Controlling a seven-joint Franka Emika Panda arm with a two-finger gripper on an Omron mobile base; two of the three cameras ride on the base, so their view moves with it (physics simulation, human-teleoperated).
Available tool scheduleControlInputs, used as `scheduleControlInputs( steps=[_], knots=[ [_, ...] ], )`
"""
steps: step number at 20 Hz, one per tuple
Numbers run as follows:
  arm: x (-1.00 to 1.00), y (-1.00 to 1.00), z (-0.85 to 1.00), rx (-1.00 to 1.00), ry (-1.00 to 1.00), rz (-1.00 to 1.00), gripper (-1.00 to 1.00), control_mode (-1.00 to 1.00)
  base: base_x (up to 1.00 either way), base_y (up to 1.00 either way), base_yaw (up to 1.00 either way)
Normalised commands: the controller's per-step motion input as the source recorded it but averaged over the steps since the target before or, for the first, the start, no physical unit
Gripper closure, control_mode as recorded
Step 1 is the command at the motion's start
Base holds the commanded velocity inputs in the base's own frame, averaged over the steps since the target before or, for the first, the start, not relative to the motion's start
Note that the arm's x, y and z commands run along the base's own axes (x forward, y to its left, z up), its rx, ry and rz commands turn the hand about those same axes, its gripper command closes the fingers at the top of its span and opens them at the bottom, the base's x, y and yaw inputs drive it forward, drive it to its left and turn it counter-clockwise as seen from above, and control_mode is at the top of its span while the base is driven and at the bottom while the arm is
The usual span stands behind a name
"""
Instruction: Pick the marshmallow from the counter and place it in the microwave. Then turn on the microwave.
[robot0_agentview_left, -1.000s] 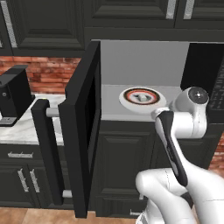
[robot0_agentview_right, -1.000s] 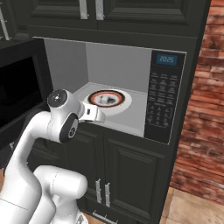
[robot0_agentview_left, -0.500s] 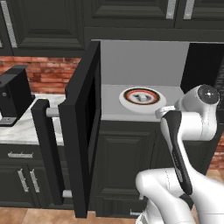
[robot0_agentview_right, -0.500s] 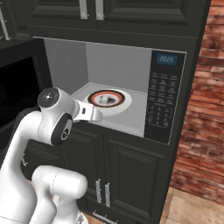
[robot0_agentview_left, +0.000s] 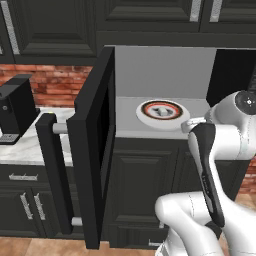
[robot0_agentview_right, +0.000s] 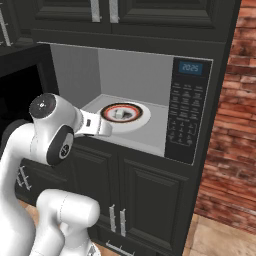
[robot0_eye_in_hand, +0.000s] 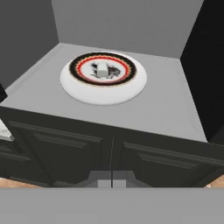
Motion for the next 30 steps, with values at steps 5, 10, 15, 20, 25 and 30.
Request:
scheduleControlInputs(
  steps=[5,10,15,20,25,30],
  knots=[
    [-0.30,0.04,0.27,0.00,-0.02,0.00,1.00,-1.00,0.00,0.00,0.00],
    [-0.34,0.05,0.27,0.00,-0.03,0.00,1.00,-1.00,0.00,0.00,0.00],
    [-0.35,0.09,0.26,0.00,-0.04,0.00,1.00,-1.00,0.00,0.00,0.00],
    [-0.38,0.11,0.24,0.00,-0.06,0.00,1.00,-1.00,0.00,0.00,0.00],
    [-0.41,0.11,0.22,0.00,-0.08,0.00,1.00,-1.00,0.00,0.00,0.00],
    [-0.43,0.12,0.21,0.00,-0.06,0.00,1.00,-1.00,0.00,0.00,0.00]
  ],
)
